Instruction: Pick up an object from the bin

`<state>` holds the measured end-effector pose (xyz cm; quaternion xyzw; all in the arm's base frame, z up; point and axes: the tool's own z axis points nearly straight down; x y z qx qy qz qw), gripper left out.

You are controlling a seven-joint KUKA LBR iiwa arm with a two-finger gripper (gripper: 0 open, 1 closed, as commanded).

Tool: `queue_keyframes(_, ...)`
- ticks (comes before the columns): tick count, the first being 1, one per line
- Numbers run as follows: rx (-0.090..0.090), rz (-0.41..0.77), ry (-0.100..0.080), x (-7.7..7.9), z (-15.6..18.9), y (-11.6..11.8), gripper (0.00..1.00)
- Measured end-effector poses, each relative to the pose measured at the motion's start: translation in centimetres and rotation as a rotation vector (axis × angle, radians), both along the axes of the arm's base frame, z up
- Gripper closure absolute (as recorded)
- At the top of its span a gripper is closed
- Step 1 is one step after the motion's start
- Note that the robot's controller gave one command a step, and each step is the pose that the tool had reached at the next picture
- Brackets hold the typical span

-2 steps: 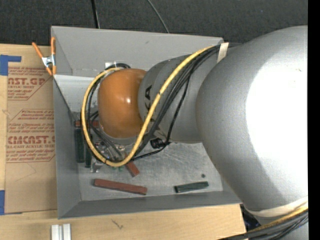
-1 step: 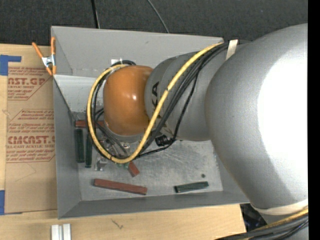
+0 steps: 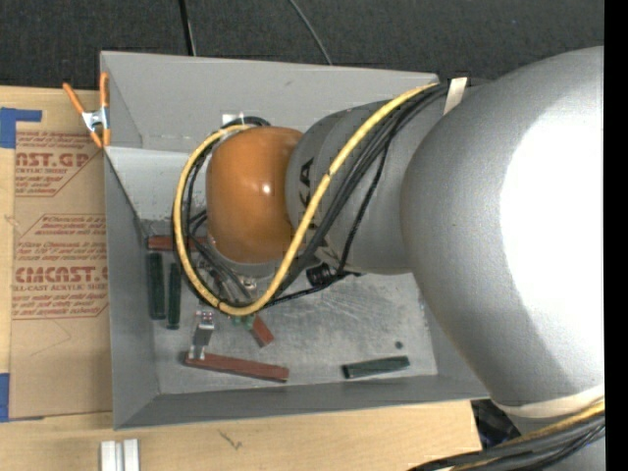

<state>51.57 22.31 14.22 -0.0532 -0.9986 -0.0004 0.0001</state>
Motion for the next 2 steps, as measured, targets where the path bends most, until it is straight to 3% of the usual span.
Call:
queue_keyframes(1,0.0,0.0,0.0,0.0,0.0,0.0,0.0)
queue_keyframes(2,0.0,0.035,-0.003,-1.8,-2.1,-2.0,0.0)
